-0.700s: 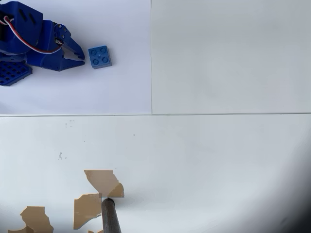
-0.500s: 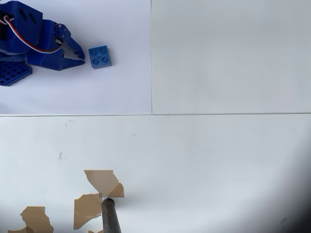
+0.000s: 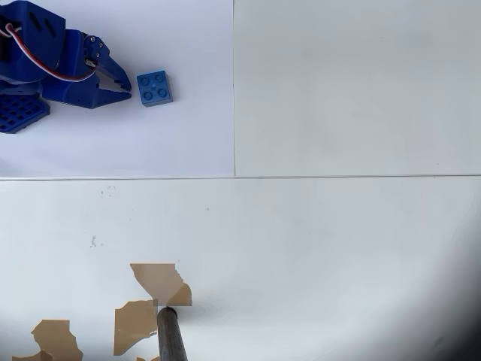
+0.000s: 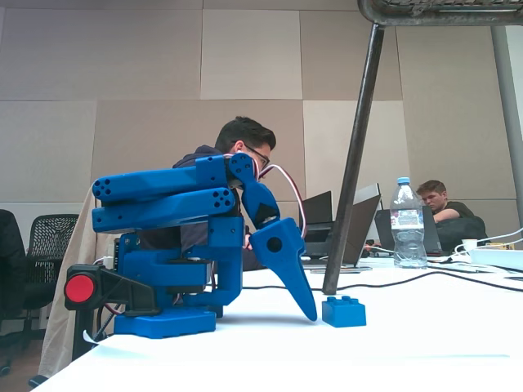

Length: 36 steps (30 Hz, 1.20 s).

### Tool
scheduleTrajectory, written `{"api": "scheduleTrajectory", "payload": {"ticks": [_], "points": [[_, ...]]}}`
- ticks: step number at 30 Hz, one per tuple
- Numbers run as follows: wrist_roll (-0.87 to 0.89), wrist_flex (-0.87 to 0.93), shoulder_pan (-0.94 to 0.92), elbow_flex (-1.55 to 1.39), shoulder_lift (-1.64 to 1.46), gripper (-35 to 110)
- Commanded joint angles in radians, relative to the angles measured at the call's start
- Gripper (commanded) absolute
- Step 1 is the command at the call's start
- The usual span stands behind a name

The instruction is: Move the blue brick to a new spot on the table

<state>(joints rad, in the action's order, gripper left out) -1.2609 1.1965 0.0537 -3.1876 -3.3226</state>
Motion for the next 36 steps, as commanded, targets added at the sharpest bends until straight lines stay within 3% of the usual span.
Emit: {"api": "scheduleTrajectory", "payload": {"ticks": [1,36], "points": [[0.003,0.008,-0.002,-0.032,-0.005,0],[-0.051,0.006,-0.034,-0.032,-0.015,0]]}}
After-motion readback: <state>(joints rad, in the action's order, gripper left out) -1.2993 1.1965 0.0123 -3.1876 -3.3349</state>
